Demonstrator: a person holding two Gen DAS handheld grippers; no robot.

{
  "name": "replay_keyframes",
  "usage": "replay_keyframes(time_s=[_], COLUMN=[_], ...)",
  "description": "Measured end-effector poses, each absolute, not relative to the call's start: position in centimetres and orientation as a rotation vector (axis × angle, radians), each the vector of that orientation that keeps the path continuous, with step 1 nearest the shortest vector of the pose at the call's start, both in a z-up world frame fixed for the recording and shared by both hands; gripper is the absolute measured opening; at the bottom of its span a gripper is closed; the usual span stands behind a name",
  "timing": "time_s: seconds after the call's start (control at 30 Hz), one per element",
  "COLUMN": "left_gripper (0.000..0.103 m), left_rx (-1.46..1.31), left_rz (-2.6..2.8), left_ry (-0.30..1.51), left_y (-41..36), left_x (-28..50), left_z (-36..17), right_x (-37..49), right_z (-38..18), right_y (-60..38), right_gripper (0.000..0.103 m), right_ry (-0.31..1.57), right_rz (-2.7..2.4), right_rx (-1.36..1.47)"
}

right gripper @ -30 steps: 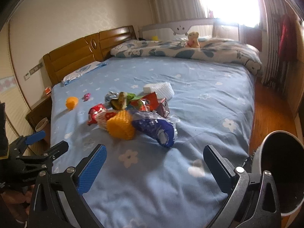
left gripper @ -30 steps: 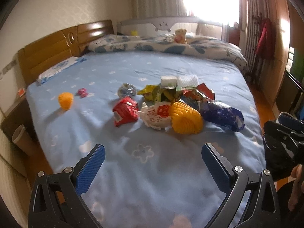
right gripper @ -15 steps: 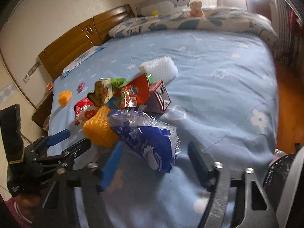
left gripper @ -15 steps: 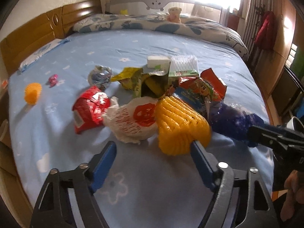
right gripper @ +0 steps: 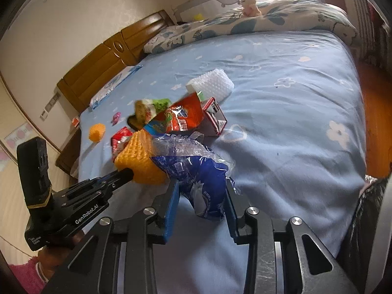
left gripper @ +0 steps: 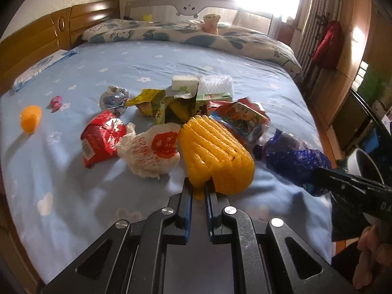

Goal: Collect trash
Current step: 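Grasp the orange mesh net with the left tool while the right grasps the blue bag, then carry both items to the bin and open both tools to drop them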

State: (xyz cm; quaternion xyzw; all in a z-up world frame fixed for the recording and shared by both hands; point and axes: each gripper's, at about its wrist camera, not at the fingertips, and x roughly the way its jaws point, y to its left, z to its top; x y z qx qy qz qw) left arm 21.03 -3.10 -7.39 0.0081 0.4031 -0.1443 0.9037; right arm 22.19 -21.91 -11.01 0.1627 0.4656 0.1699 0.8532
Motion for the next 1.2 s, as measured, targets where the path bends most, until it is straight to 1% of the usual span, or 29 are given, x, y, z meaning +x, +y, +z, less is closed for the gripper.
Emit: replay_keyframes(time_s=[0.33, 0.63, 0.87, 1.2], left_gripper=[0.008, 0.008, 0.008, 0.008], left_rx=[0.040, 0.063, 0.095, 0.191], left_rz=[-0.370, -0.445, -0.510, -0.644], left_ry=[0.801, 0.778, 0.756, 0.761], left_y=[-3.8, -5.5, -7.6, -13.9], left_x=[16.1, 12.9, 11.9, 12.5], left_z=[-4.9, -3.1, -1.9, -2.2], right_x=[17.7, 14.2, 12.2, 9.8], right_z=[-8.3, -7.1, -6.1, -5.5], right_y=[-25.4, -28.8, -31.5, -37.1], right_gripper=[0.035, 0.035, 0.035, 0.035], right_ry=[0.927, 0.894, 0.863, 0.862], right_rz=[0.281, 0.193, 0.138, -0.015], right_rx=[0.361, 0.390, 0.395, 0.408])
